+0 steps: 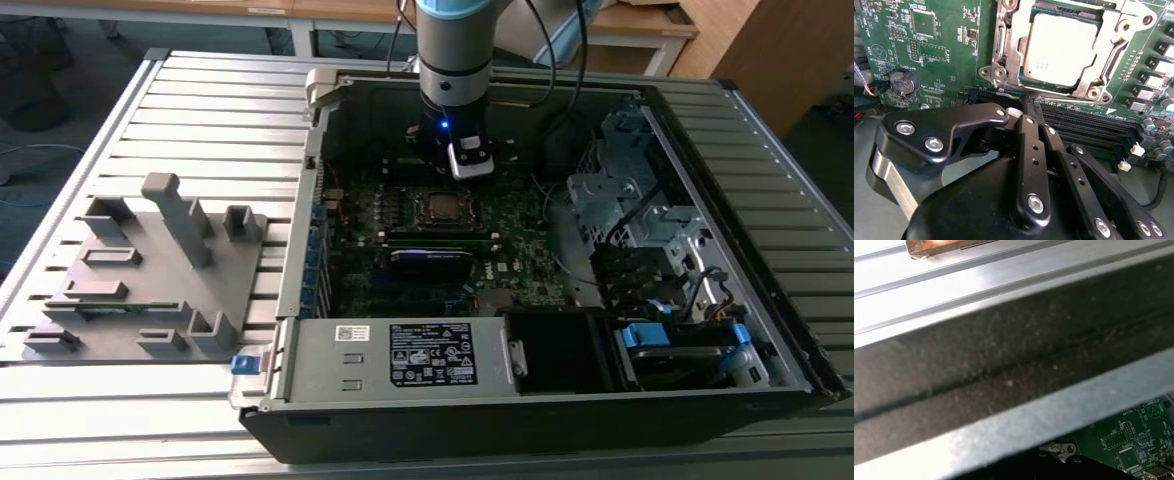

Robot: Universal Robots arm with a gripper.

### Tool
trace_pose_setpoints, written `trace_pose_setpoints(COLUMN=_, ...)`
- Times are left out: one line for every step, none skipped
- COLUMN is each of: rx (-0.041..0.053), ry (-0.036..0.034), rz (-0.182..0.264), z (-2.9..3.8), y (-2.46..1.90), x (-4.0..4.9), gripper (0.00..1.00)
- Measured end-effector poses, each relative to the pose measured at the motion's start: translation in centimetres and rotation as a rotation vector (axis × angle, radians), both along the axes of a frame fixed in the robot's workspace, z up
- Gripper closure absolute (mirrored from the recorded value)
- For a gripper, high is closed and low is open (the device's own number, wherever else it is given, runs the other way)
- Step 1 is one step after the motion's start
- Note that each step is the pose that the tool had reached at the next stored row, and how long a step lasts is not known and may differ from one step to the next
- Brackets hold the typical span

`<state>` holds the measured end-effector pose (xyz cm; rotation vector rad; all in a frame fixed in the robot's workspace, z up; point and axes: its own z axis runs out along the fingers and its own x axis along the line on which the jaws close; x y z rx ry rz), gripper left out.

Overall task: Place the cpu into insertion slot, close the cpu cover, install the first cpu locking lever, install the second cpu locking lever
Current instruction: 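Install the first cpu locking lever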

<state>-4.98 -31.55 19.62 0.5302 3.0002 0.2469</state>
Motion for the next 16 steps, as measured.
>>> trace_pose_setpoints(rx=-0.0024, ry=0.0000, rz=0.000, z=-0.01, y=0.00, x=0.00, gripper=0.90)
trace_pose_setpoints(rx=-0.0051, ry=-0.0001, rz=0.000, z=-0.02, y=0.01, x=0.00, gripper=0.90)
trace_pose_setpoints(rx=-0.0079, ry=-0.0002, rz=0.000, z=-0.03, y=0.02, x=0.00, gripper=0.90)
trace_pose_setpoints(rx=-0.0105, ry=-0.0003, rz=0.000, z=-0.04, y=0.02, x=0.00, gripper=0.90)
trace_pose_setpoints(rx=-0.0123, ry=-0.0003, rz=0.000, z=-0.05, y=0.03, x=-0.01, gripper=0.90)
trace_pose_setpoints(rx=-0.0127, ry=-0.0003, rz=0.000, z=-0.04, y=0.04, x=-0.01, gripper=0.90)
trace_pose_setpoints(rx=-0.0127, ry=-0.0004, rz=0.000, z=-0.05, y=0.04, x=-0.01, gripper=0.90)
trace_pose_setpoints(rx=-0.0126, ry=-0.0004, rz=0.000, z=-0.05, y=0.04, x=-0.01, gripper=0.90)
trace_pose_setpoints(rx=-0.0126, ry=-0.0005, rz=0.000, z=-0.05, y=0.04, x=-0.01, gripper=0.90)
trace_pose_setpoints(rx=-0.0126, ry=-0.0004, rz=0.000, z=-0.05, y=0.05, x=-0.01, gripper=0.90)
trace_pose_setpoints(rx=-0.0126, ry=-0.0005, rz=0.000, z=-0.05, y=0.05, x=-0.01, gripper=0.90)
trace_pose_setpoints(rx=-0.0126, ry=-0.0004, rz=0.000, z=-0.05, y=0.05, x=-0.01, gripper=0.90)
trace_pose_setpoints(rx=-0.0129, ry=-0.0003, rz=0.000, z=-0.01, y=0.05, x=-0.01, gripper=0.90)
trace_pose_setpoints(rx=-0.0127, ry=-0.0004, rz=0.000, z=0.07, y=0.05, x=-0.01, gripper=0.90)
trace_pose_setpoints(rx=-0.0125, ry=-0.0005, rz=0.000, z=0.20, y=0.05, x=-0.01, gripper=0.90)
trace_pose_setpoints(rx=-0.0125, ry=-0.0005, rz=0.000, z=0.35, y=0.05, x=-0.01, gripper=0.90)
